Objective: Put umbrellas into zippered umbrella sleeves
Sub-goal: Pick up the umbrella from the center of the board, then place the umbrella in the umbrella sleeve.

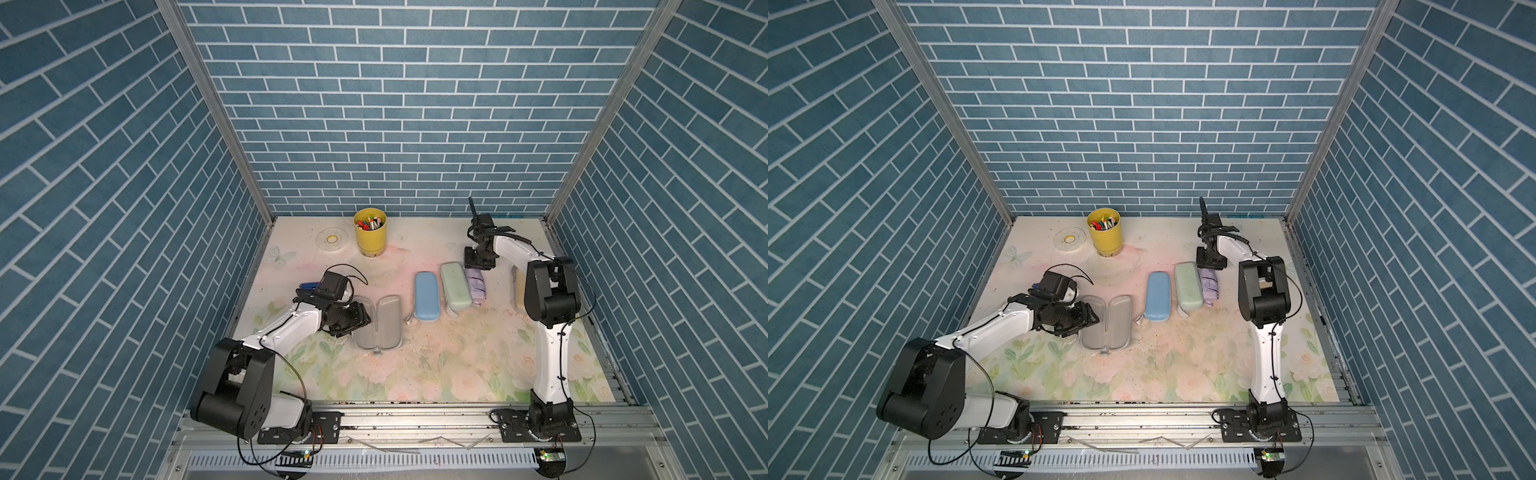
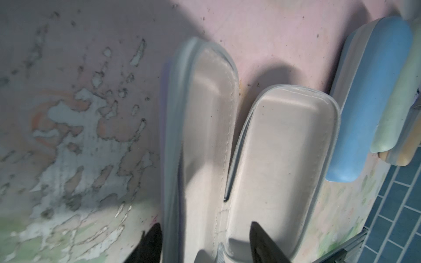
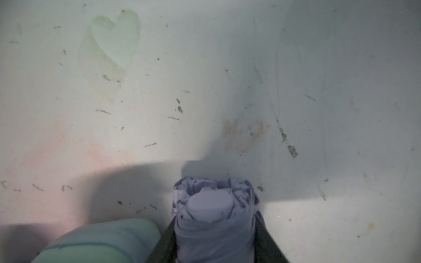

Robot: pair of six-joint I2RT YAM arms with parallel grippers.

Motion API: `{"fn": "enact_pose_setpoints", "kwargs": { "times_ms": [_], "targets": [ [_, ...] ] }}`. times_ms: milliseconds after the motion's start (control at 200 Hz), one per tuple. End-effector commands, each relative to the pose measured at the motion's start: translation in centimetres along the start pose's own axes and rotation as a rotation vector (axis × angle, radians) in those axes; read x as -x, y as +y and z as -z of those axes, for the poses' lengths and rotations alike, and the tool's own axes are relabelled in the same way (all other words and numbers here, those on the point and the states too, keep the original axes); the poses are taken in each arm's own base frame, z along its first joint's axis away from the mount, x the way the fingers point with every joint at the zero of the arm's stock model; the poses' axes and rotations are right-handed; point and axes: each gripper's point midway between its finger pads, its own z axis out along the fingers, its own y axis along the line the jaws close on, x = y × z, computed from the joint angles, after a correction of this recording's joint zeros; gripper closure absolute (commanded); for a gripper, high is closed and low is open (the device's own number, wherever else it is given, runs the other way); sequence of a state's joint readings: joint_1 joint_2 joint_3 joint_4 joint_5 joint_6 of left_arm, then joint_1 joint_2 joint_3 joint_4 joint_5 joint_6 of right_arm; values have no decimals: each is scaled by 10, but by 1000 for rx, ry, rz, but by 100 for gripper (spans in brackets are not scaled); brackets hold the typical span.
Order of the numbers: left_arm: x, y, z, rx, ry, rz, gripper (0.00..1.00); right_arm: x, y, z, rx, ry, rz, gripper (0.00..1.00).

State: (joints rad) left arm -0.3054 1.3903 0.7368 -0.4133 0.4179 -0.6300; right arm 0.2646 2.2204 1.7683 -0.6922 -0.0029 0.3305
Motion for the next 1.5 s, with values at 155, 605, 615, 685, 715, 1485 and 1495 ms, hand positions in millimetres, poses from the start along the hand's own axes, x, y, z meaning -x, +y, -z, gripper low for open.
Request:
{"fn": "enact_pose_setpoints", "kwargs": {
  "times_ms": [155, 605, 615, 685, 715, 1485, 1495],
  "targets": [
    [-4, -9, -16, -141, -12, 68, 57, 14, -20, 59, -97, -85, 47, 69],
    [-2, -21, -22, -253, -113, 172, 84, -14, 148, 202, 297, -400, -61, 84],
    [-2, -21, -22, -253, -115, 174, 84, -15, 153, 204, 310, -411, -74, 85],
    [-3, -25, -23, -259, -134, 175, 86, -24, 192, 210, 419, -483, -145, 86],
    [-3, -26, -24, -261, -144, 176, 86, -28, 207, 212, 458, -503, -168, 87],
    [-3, 0, -11, -240, -111, 152, 62, -108, 292, 137, 433, -446, -64, 100],
    [-2, -1, -12, -243, -110, 152, 62, -108, 292, 137, 429, -448, -62, 100]
  ]
}}
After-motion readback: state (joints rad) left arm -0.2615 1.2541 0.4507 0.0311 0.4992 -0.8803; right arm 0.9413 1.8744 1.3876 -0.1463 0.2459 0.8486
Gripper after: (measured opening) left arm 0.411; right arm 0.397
